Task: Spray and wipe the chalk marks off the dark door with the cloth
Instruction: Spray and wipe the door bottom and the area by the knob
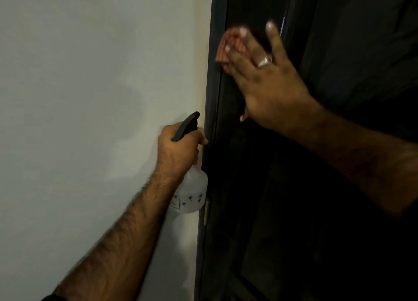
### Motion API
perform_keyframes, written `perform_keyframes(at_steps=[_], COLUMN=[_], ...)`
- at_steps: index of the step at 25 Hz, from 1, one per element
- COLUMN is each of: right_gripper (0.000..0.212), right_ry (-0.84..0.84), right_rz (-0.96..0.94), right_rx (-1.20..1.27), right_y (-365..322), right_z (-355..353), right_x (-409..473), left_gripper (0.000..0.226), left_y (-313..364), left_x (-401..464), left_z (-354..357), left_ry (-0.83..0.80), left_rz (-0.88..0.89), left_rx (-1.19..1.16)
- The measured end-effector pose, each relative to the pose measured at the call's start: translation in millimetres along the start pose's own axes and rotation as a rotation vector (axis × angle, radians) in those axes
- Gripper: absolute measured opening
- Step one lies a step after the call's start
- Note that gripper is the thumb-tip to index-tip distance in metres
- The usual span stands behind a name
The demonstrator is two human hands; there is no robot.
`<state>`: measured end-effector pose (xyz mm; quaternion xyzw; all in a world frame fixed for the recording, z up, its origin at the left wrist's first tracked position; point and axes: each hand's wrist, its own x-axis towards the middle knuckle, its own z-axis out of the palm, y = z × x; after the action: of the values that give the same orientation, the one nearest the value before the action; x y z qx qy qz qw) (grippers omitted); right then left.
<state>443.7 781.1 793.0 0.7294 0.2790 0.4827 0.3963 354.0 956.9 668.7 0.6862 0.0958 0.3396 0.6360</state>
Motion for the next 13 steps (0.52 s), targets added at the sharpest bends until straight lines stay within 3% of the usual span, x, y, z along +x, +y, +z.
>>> perform_keyframes(at_steps=[4,8,11,13], right_gripper=[0.071,0.076,0.080,0.074], right_ry=[-0.055,-0.213,-0.220,-0.152], right_rz=[-0.065,-0.119,-0.315,-0.210], right_rx=[0.442,0.716,0.665,0.600], right_y=[-130.6,-240.3,-280.3,-261.8], right_z=[37.8,61.9,64.2,54.8], right_x=[-86.7,-159.7,-194.8,-181.9], left_gripper=[0.014,0.013,0.010,0.014], left_y=[-41.7,-94.4,-135.0,-150.5], left_x=[-9.6,-33.4,-57.5,-66.3], left_z=[-1.1,-3.2,-8.8,-15.3], left_ry=[-0.033,-0.076,-0.084,-0.082], left_rz=[-0.009,-0.133,-0.235,-0.263], left_rx=[0.041,0.059,0.040,0.052])
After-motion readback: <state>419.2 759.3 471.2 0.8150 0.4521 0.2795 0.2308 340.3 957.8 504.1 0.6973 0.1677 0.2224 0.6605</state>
